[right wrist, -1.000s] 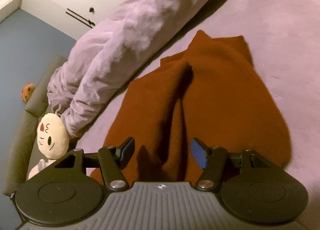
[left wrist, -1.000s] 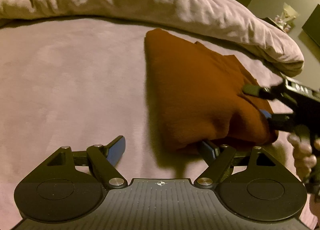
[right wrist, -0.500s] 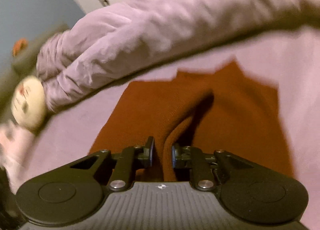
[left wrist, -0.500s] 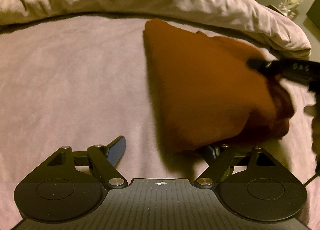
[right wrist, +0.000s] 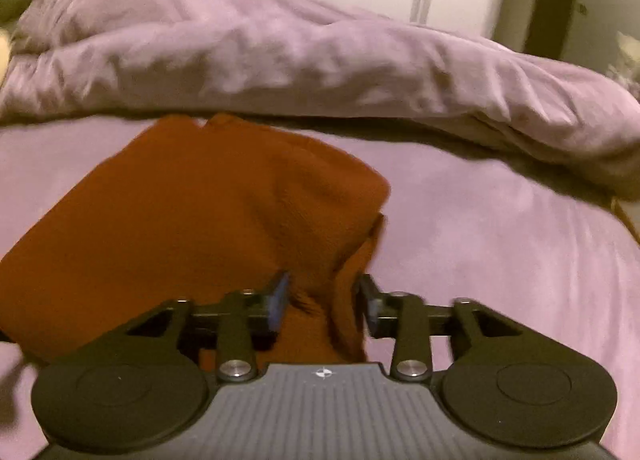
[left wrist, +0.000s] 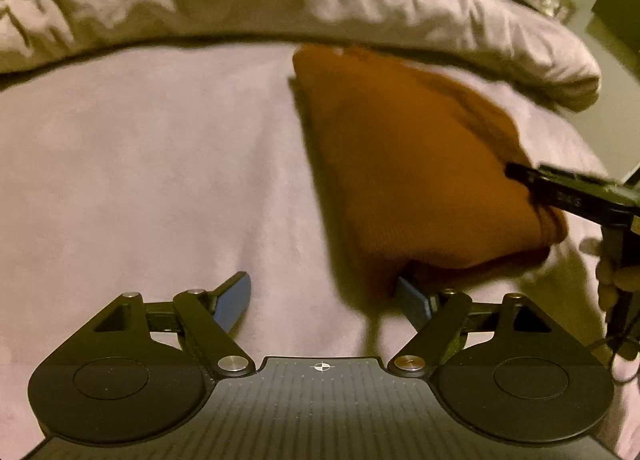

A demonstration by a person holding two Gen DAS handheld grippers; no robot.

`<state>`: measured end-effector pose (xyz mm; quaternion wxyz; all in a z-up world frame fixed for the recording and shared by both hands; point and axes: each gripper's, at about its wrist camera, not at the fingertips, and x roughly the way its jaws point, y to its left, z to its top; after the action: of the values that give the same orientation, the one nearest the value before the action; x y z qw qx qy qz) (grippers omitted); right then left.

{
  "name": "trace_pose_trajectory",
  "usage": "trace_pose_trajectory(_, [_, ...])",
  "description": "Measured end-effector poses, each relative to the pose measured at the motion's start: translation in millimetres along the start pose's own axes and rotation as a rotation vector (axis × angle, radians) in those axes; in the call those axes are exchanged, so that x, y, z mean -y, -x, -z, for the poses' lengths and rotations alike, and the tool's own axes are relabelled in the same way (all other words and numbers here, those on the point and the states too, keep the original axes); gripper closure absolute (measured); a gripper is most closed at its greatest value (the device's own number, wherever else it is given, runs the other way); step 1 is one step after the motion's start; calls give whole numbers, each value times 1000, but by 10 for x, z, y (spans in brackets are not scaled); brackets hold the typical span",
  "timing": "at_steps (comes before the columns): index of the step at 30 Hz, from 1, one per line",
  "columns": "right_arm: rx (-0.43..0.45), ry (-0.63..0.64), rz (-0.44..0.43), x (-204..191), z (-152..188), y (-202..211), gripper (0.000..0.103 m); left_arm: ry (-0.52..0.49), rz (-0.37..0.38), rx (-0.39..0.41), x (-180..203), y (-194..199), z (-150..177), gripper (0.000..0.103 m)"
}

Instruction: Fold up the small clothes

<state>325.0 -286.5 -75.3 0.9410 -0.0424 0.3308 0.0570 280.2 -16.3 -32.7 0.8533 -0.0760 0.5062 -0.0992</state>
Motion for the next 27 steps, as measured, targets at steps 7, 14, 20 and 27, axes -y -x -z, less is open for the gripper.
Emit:
trace_pose_trajectory(7, [143, -137, -66, 12, 79, 542, 57, 98, 14, 113, 49, 173, -248, 18])
trace_pose_trajectory(14, [102, 48, -133, -438, 203, 456, 73, 96, 31, 51, 215, -213, -283, 12])
trace_pose_trajectory(20, [70, 52, -105, -174, 430, 211, 76, 101, 65, 9, 215, -457, -188, 5])
trace_pose_trajectory(27, [51, -73, -206, 68, 237, 300, 65, 204, 155, 55, -49, -283, -372, 12])
